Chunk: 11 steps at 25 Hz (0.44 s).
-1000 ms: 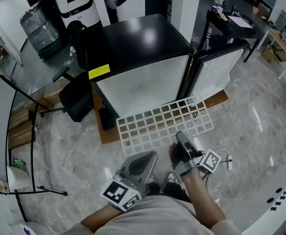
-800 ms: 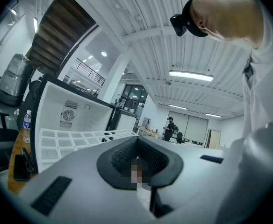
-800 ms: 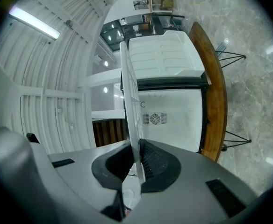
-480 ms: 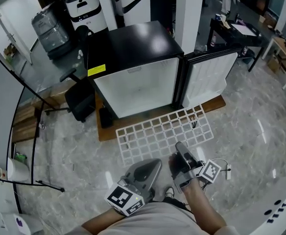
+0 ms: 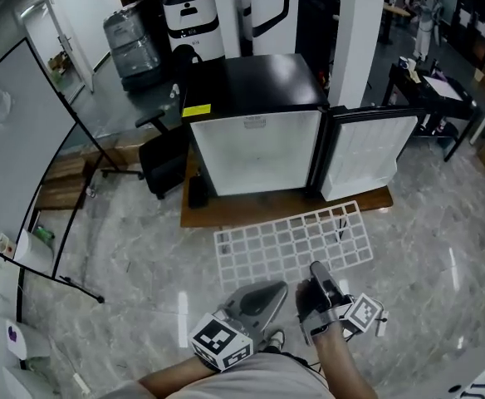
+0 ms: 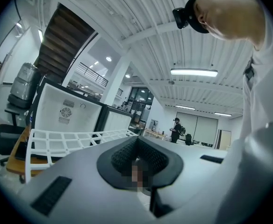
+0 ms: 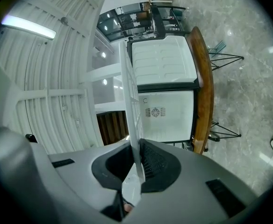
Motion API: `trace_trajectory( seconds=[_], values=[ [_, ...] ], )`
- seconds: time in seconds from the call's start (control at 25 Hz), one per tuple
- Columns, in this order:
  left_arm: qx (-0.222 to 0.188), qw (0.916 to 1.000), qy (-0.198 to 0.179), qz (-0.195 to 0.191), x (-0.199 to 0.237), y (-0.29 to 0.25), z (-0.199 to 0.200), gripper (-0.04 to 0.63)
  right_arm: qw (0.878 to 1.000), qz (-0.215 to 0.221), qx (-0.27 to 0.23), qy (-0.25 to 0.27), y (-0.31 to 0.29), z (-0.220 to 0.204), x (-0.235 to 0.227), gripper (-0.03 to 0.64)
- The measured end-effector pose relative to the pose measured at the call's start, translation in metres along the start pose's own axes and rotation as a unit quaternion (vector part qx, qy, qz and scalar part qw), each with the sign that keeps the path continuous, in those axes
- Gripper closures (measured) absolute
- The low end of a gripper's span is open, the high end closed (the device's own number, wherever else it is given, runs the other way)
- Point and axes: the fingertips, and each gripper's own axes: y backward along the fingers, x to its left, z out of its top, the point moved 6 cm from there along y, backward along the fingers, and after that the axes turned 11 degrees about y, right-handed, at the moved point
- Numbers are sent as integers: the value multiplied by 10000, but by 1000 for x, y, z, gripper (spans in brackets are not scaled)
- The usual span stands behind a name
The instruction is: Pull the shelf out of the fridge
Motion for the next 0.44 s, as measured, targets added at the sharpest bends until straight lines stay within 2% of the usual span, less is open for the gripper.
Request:
trace_trajectory(
  seconds=[0.44],
  values=[
    [-89, 9998, -114, 102, -31, 5, -8, 589, 9998, 97, 139, -49, 23, 1, 8, 574]
  ],
)
